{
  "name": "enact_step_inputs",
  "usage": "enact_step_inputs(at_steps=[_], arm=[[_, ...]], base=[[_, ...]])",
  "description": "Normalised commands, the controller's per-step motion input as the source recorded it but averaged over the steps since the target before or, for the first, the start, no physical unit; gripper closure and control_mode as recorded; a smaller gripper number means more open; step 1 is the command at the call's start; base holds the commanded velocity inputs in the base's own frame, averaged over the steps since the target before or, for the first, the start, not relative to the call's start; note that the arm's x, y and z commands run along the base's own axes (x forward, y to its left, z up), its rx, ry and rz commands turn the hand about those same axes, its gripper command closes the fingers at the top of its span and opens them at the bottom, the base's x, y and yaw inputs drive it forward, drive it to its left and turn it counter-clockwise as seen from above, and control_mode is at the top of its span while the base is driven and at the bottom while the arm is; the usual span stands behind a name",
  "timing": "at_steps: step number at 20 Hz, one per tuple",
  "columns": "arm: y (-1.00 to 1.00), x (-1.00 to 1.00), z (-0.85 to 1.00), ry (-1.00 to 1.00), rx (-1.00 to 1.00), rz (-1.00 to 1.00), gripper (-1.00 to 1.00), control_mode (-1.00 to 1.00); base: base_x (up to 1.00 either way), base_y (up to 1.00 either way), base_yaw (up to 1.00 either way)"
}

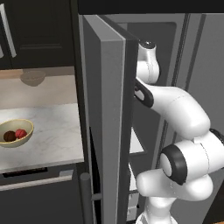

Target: Take the bell pepper, bell pepper, and orange from the freezer and place them in the bowl on the counter.

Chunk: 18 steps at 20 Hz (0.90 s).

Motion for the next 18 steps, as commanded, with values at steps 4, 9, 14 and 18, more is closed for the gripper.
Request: enact_step_inputs(at_steps=[4,9,14,18], arm=[[0.0,0.07,-0.08,0.0,0.0,0.0,-1.0,-1.0],[0.0,0.1,0.0,0.0,0.0,0.0,-1.0,-1.0],[0.0,0.06,0.0,0.0,0.0,0.0,-1.0,-1.0],[0.0,0.0,-0.04,0.0,0.0,0.0,-1.0,-1.0]], base=[[0.0,0.0,0.0],[0.0,0.0,0.0],[0.0,0.0,0.0],[0.0,0.0,0.0]])
